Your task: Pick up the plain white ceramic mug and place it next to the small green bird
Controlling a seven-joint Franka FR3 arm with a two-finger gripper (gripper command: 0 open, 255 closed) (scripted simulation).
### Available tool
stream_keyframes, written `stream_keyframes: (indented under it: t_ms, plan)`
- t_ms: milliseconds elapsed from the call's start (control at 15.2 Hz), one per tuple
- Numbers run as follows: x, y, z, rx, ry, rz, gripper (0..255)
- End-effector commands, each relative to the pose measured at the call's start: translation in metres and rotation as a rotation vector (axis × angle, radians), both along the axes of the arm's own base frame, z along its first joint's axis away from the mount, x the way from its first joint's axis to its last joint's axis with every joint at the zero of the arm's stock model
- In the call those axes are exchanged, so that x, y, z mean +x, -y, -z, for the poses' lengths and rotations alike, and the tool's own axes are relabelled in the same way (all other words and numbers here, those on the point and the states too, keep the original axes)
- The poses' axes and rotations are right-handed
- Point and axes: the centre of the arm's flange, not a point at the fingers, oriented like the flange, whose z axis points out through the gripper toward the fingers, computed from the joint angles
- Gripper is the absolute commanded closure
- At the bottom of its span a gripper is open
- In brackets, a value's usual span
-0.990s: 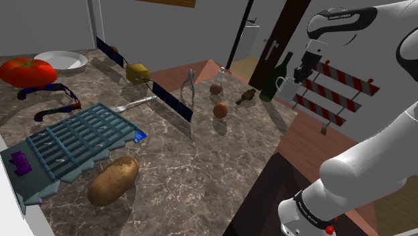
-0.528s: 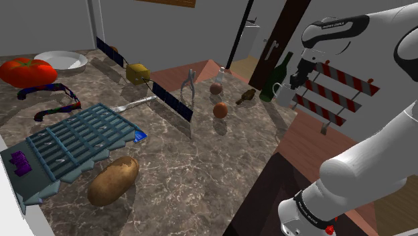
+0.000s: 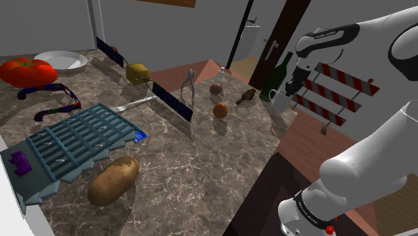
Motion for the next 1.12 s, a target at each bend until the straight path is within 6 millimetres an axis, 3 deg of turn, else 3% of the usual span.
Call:
stream_keyframes:
  t_ms: [0, 396, 924, 990, 1056]
  plan:
    - [0.000, 0.000, 0.011, 0.000, 0.000, 0.000, 255]
    - [0.000, 0.000, 0.042, 0.000, 0.000, 0.000, 255]
    - [0.000, 0.000, 0.044, 0.000, 0.000, 0.000, 255]
    - [0.000, 0.000, 0.044, 0.000, 0.000, 0.000, 0]
    - [0.000, 0.000, 0.044, 0.000, 0.000, 0.000, 0]
